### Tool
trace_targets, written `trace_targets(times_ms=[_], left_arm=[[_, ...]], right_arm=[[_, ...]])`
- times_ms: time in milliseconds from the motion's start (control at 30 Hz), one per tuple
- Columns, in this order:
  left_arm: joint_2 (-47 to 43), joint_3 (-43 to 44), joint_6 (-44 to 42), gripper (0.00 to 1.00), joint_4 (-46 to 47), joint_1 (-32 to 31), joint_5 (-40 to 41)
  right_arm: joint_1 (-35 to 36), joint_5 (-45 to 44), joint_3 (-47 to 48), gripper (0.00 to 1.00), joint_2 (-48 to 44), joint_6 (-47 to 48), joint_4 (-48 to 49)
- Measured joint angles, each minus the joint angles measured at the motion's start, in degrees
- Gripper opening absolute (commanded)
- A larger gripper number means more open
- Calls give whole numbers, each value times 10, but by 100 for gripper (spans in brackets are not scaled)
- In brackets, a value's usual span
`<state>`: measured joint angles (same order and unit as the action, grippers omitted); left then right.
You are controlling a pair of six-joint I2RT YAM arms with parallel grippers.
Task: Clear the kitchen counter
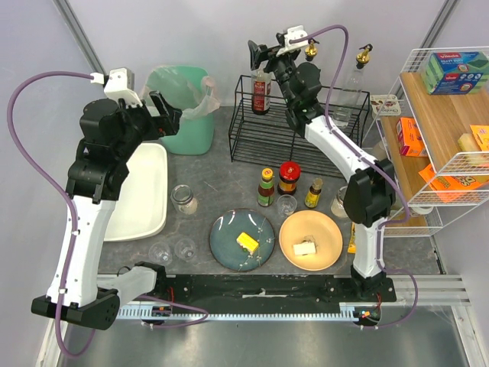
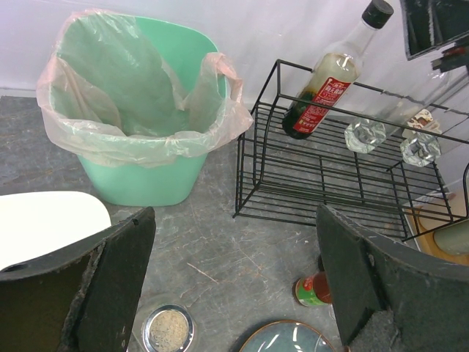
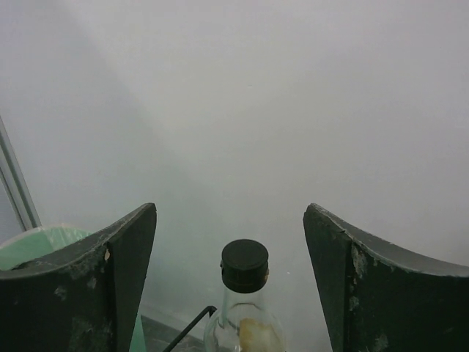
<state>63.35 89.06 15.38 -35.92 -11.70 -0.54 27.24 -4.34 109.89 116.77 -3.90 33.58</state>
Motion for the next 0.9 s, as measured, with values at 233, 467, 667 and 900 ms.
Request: trace_targets(times_ms=[233, 467, 667, 900], left_arm=[[-5, 0, 0, 96, -3, 0, -12], [-5, 0, -6, 95, -4, 0, -95], [0, -22, -8, 94, 23, 0, -220], [12, -98, -7, 93, 81, -29, -323]], right_arm=[[7, 25, 1, 91, -43, -7, -40], [13, 77, 16, 92, -131, -24, -229], [19, 110, -92, 93, -265, -42, -348], [32, 138, -267, 94, -386, -42, -453]])
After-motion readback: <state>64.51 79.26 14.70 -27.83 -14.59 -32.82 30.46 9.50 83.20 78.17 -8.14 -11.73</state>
